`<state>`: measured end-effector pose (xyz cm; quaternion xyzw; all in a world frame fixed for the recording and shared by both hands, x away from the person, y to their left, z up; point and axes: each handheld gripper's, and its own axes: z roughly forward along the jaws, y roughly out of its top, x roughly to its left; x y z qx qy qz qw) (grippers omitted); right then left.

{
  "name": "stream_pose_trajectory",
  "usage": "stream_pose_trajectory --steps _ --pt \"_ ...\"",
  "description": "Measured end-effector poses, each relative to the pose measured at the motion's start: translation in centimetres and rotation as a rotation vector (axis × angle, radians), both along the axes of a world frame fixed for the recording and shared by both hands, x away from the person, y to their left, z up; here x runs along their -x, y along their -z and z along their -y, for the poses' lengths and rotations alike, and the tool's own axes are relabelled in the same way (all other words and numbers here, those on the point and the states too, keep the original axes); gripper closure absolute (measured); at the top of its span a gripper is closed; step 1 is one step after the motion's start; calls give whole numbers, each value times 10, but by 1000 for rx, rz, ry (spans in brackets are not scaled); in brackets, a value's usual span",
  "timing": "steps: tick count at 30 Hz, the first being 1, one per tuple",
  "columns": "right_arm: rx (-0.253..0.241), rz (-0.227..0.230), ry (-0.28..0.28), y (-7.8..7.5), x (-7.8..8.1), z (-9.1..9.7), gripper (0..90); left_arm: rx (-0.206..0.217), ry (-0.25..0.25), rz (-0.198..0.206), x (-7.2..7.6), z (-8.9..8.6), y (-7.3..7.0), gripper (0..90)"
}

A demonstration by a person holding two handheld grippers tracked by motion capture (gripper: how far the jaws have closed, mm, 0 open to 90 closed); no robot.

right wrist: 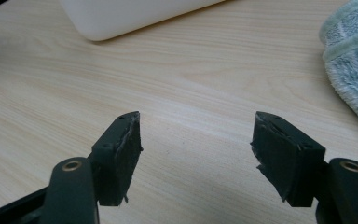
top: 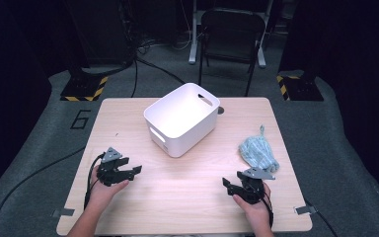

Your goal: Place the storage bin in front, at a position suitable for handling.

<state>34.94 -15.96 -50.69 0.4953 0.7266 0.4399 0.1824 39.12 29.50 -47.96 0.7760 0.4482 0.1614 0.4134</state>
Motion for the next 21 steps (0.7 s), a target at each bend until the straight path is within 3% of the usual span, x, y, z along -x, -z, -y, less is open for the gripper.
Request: stream_pose_trajectory --steps 8,11,15,21 --pt "-85 -9 18 -5 -1 12 333 -16 -6 6 5 -2 -2 346" --pt "-89 -7 8 -6 -3 12 295 -7 -2 7 5 -3 -4 369" --pt "-96 -20 -23 -11 -2 5 162 -6 7 20 10 -2 -11 371" --pt "-78 11 -43 -17 4 -1 150 -11 38 41 11 3 -22 379"
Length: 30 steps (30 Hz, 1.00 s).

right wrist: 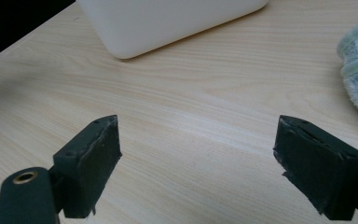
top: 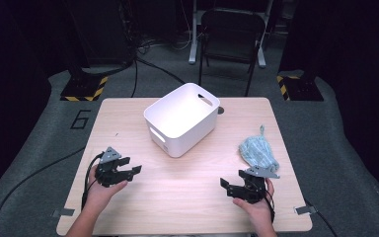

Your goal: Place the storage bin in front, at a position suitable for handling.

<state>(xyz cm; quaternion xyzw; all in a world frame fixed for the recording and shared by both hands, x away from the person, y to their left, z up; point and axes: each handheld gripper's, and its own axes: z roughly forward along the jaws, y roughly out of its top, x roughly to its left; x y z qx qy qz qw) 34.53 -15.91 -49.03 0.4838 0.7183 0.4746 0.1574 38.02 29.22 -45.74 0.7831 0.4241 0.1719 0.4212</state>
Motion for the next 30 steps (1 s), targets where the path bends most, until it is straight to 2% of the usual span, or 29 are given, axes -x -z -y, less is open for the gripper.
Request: stream_pose_trajectory --steps 5,9,12,15,19,23,25,28,30 --pt "15 5 -7 4 1 -2 279 11 -15 -1 -5 1 -10 380" --pt "15 8 -23 7 2 -5 352 3 14 5 -9 7 -16 393" --pt "-3 -2 -29 7 3 -8 370 -9 29 1 -11 13 -20 400" --pt "5 -10 -30 7 4 -9 368 -26 44 4 -15 19 -27 411" --pt "-7 -5 -24 8 3 -8 368 -13 64 11 -19 22 -36 411" --pt "1 -19 -16 10 2 -6 366 -14 102 0 -27 27 -48 410" --pt "-7 -26 -12 11 2 -5 366 -11 115 8 -28 30 -52 411" --pt "-19 -28 -5 12 1 -4 366 -12 125 20 -31 34 -57 419" --pt "-19 -26 -2 12 0 -2 361 -18 119 12 -33 36 -59 420"
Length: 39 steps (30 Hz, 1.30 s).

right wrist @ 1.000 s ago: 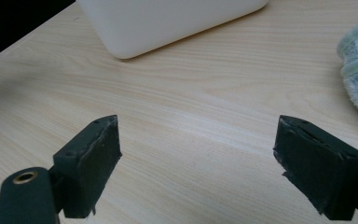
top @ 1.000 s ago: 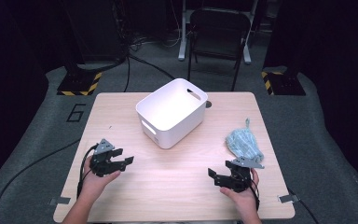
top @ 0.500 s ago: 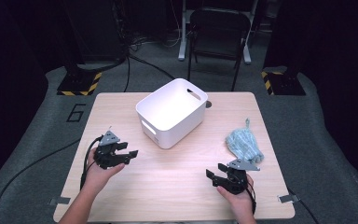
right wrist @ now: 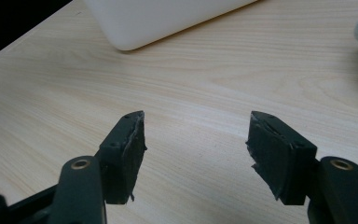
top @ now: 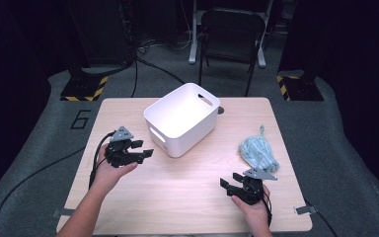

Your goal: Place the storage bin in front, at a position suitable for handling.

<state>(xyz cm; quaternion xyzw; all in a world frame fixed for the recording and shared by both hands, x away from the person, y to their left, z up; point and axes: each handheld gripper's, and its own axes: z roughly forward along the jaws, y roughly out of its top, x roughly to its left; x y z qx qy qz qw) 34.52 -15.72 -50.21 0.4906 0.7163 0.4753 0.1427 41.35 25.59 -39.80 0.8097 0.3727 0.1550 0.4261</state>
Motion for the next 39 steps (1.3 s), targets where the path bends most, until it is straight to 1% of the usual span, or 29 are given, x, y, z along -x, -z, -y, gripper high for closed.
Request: stream_pose_trajectory --steps 2,4,5,6,7,9,10,11,13,17,18,19,22,23,24,25,26,27,28,29,31,32,33,34,35,37,39 --pt "-8 -9 13 0 0 1 361 0 -10 1 -2 2 -2 420" --pt "-9 -13 21 0 -1 2 362 -4 -3 4 -4 2 -3 420" --pt "-18 -24 33 0 0 4 360 3 -2 7 -5 3 -6 422" --pt "-22 -21 36 0 -1 5 359 3 -2 7 -5 3 -6 422" --pt "-33 -22 42 0 -1 6 359 9 7 6 -6 5 -9 425" --pt "-32 -19 45 0 -2 7 359 9 8 5 -6 6 -11 427" --pt "-46 -29 54 0 -1 8 359 2 8 11 -7 7 -12 427" --pt "-48 -27 60 0 -2 10 359 0 10 9 -8 8 -13 427" --pt "-54 -39 60 0 -1 11 359 -9 11 12 -11 11 -16 427" --pt "-66 -38 68 0 -2 11 359 -1 21 7 -14 15 -20 440" --pt "-68 -40 74 1 -2 11 359 -1 25 -1 -15 15 -21 444" --pt "-71 -51 81 1 -1 12 358 -12 26 3 -17 18 -24 444" --pt "-73 -42 84 1 -2 14 358 -5 19 10 -18 21 -26 444" --pt "-88 -53 95 1 -2 15 358 -14 26 8 -21 24 -29 444" --pt "-82 -45 90 2 -3 16 358 -10 30 11 -22 26 -29 444" --pt "-88 -55 96 2 -3 17 357 -6 33 13 -23 27 -31 444" --pt "-93 -48 96 3 -3 17 355 3 34 13 -23 30 -32 444" --pt "-93 -48 96 3 -3 17 355 3 34 13 -23 30 -32 447" --pt "-105 -58 98 2 -3 19 354 -4 48 22 -24 33 -35 460" --pt "-108 -58 95 3 -3 19 354 -10 45 32 -25 35 -35 461" --pt "-112 -64 98 2 -3 20 354 -9 46 20 -28 37 -36 470" --pt "-112 -63 97 2 -3 20 354 -9 46 20 -28 37 -36 470" --pt "-112 -63 97 2 -3 20 354 -17 45 30 -30 39 -37 470" --pt "-112 -63 97 2 -3 20 354 -20 46 28 -31 40 -38 470" --pt "-109 -53 95 3 -3 20 354 -23 51 24 -32 41 -38 470" --pt "-111 -55 95 3 -4 21 354 -18 50 28 -34 45 -37 466" --pt "-112 -55 94 3 -4 21 354 -27 50 22 -37 48 -35 455"
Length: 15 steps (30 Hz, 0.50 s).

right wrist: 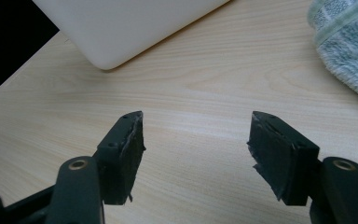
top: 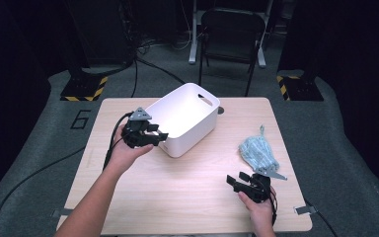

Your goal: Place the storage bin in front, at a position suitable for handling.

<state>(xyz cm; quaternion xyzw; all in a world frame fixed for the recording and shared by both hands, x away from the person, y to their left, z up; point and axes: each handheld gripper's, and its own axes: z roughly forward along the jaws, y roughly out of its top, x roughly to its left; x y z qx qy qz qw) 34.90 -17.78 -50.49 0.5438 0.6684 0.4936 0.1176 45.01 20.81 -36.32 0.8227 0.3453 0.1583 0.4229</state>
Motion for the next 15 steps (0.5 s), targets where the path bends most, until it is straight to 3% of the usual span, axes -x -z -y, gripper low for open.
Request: stream_pose_trajectory --steps 15 --pt "-11 -7 1 0 0 1 354 -32 19 -2 -9 13 13 421"
